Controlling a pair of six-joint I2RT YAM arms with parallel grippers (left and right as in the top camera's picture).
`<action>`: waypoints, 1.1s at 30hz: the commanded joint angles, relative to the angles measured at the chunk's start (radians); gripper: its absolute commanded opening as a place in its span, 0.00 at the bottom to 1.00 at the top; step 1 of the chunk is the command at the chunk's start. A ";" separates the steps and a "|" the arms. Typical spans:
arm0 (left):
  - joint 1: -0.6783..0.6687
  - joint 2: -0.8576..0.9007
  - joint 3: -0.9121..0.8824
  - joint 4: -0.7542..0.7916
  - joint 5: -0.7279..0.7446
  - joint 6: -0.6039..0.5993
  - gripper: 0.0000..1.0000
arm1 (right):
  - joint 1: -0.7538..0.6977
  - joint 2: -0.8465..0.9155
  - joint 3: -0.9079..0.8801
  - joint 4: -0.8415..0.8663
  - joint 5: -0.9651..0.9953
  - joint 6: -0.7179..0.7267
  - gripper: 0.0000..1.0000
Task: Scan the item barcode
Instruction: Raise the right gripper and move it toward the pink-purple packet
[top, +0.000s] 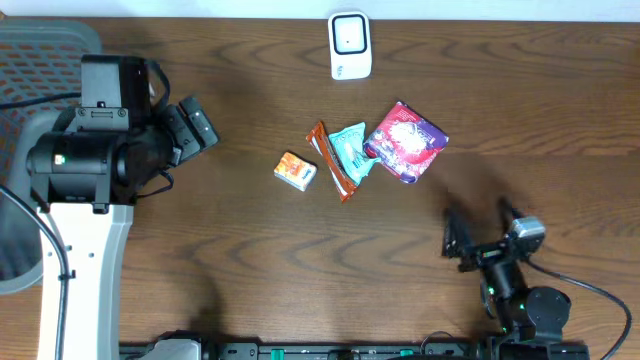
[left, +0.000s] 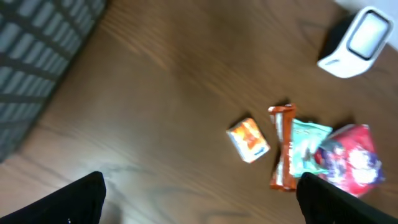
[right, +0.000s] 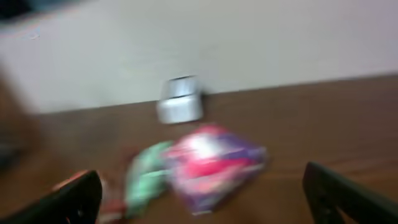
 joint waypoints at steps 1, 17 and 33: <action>0.004 0.005 0.003 -0.026 -0.081 0.033 0.98 | 0.009 0.000 -0.001 0.073 -0.339 0.494 0.99; 0.004 0.006 0.002 -0.025 -0.080 0.033 0.98 | 0.008 0.365 0.764 -0.288 -0.067 -0.090 0.99; 0.004 0.006 0.003 -0.025 -0.080 0.033 0.98 | 0.008 1.381 1.368 -1.022 -0.328 -0.246 0.99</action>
